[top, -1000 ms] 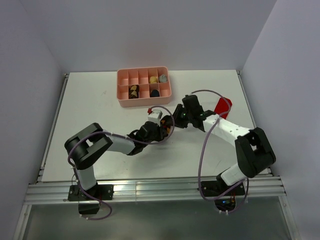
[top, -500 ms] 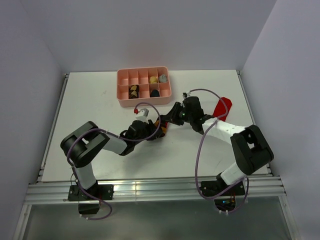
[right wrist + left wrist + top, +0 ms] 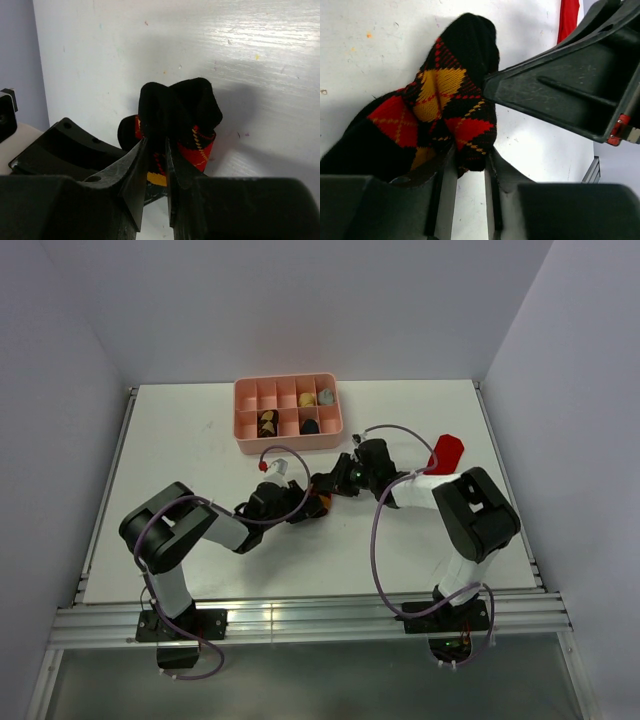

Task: Roll the socks
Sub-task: Roll the sock at the center of the board.

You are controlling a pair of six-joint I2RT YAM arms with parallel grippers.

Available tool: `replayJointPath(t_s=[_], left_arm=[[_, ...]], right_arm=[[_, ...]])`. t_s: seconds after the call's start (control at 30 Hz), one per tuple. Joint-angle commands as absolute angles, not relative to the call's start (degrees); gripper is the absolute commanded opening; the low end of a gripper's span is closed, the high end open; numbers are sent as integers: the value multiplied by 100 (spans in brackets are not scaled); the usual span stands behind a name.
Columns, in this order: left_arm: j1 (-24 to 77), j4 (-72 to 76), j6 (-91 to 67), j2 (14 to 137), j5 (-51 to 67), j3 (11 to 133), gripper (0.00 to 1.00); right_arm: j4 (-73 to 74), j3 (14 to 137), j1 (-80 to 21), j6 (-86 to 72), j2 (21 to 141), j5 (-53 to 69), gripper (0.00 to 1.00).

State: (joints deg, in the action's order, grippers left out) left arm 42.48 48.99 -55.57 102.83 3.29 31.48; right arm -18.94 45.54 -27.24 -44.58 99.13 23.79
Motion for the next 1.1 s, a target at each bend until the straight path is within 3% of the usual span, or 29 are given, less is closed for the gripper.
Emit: replayJointPath(t_s=[0.0,0.17,0.53,0.73,0.87,1.07], left_arm=[[4201,4315,-5634,10389,457,2927,31],[4192,4342,-5546,10336,448,2936,51],[4192,3885,-5379,10195,176,3076,53],[4131,3850,-5397,10336,263,3102,40],[4034,3903,-5020,10529,605,3347,17],[3902,3070,-3061,11187,1932,4691,8]], right_arm=[[-1653,4781,-2891,-4131,10186,2531,26],[-1048,5044,-3032,-3746,10301,2435,22],[-378,5388,-3270,-3226,10169,2144,20],[-150,5379,-3278,-3182,9976,2057,20],[-44,5230,-3261,-3278,9704,1916,20],[-228,4659,-2900,-3875,8729,1591,23]])
